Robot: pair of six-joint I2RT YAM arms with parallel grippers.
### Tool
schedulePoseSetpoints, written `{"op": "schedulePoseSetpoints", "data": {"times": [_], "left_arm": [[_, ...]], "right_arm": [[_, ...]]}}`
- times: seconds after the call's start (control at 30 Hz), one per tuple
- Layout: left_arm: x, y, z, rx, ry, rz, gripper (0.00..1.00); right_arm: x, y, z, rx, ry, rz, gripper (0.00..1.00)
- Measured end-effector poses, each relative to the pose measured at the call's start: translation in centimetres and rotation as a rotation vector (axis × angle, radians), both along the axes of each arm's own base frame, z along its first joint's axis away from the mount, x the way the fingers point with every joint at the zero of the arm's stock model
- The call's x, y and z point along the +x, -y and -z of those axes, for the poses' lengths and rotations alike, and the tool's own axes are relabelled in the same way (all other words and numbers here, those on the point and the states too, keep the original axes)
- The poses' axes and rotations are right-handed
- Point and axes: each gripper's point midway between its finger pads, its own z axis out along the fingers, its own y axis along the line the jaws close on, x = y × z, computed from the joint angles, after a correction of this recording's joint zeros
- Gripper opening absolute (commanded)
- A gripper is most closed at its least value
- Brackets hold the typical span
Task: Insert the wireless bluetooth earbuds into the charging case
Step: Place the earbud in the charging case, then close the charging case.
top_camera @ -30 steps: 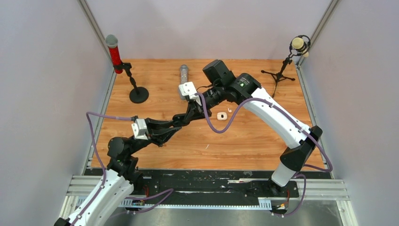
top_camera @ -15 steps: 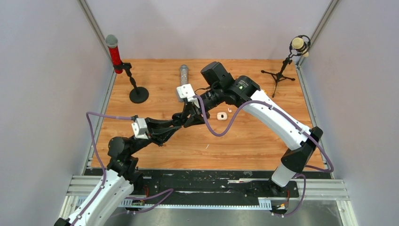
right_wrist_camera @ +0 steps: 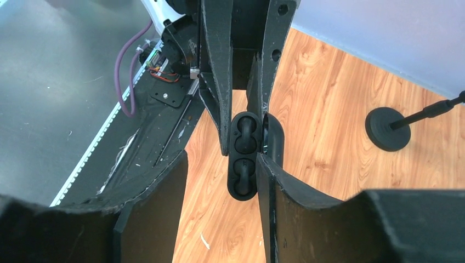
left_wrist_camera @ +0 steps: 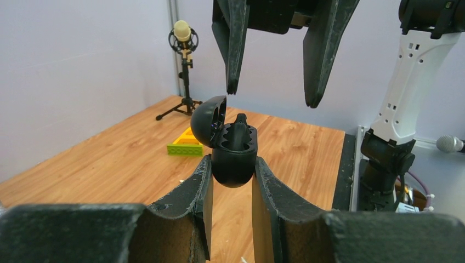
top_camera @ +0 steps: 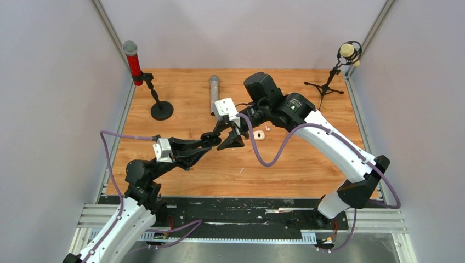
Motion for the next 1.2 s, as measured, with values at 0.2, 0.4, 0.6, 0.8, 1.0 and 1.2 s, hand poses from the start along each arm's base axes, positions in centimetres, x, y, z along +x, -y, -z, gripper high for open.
{"op": "schedulePoseSetpoints", "data": {"times": [0.2,0.4,0.6,0.8,1.0,1.2], "left_arm": [[0.0,0.0,0.0,0.000,0.000,0.002,0.00],[-0.1,0.0,0.0,0.002,0.002,0.005,0.00],[-0.2,0.1,0.0,0.002,0.007,0.009,0.00],[-0.2,0.0,-0.1,0.000,0.009,0.008,0.00],[-0.1,0.0,-0.1,-0.002,0.003,-0.001,0.00],[-0.2,0.1,0.0,0.001,-0.001,0.005,0.00]], "right_arm": [[-0.4,0.2,-1.7,0.053,-0.025,-0.006,0.66],[2.4,0.7,-2.7,0.092,-0.110,0.101,0.69],[3.9,-0.5,0.0,0.041,-0.210,0.135,0.69],[2.5,-0.7,0.3,0.034,-0.263,0.065,0.65],[0.4,-0.4,0.8,0.010,-0.296,-0.009,0.63],[-0.4,0.1,0.9,-0.002,-0.299,-0.030,0.64]]}}
